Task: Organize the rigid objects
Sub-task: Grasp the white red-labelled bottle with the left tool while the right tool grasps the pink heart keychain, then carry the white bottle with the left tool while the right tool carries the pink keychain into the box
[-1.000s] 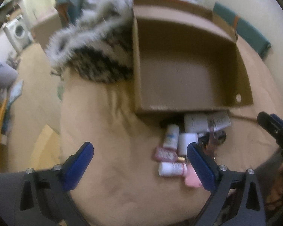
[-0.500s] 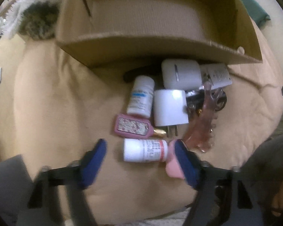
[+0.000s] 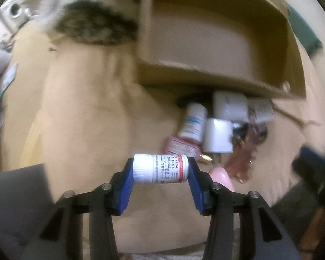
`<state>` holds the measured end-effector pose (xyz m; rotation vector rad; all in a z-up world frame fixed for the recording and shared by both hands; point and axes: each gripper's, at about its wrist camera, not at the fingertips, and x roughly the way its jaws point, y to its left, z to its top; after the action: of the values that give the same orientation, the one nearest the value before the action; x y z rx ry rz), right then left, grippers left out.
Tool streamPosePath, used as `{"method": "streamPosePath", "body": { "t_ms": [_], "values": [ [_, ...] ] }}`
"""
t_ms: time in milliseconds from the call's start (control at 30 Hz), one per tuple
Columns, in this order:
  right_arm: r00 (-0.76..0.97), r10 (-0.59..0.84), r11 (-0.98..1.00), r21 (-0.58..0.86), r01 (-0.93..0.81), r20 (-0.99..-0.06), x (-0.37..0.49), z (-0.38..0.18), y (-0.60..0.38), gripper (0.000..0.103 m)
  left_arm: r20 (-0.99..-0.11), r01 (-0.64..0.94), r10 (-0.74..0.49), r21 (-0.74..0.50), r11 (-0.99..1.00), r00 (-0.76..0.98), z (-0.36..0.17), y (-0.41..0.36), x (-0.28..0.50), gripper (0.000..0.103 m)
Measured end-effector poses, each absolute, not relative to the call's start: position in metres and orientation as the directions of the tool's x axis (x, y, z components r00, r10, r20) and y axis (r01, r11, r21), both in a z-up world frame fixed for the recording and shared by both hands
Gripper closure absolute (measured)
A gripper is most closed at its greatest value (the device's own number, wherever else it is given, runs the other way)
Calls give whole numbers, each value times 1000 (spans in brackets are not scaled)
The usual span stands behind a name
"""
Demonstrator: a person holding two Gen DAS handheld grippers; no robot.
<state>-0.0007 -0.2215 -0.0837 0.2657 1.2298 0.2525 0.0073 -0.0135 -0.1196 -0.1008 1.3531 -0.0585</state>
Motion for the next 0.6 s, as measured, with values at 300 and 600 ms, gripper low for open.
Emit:
{"method": "streamPosePath", "body": {
  "t_ms": [300,600],
  "values": [
    [137,479,863,494,105,-867,-15,-139,-180,36,-958,-101,-70,-102,990,279,-87,23,17,60],
    [113,377,917,387,94,-919,-20,-165,-135,52,-958,-117,-61,-97,988,279,-85,26,13,60]
  ]
}}
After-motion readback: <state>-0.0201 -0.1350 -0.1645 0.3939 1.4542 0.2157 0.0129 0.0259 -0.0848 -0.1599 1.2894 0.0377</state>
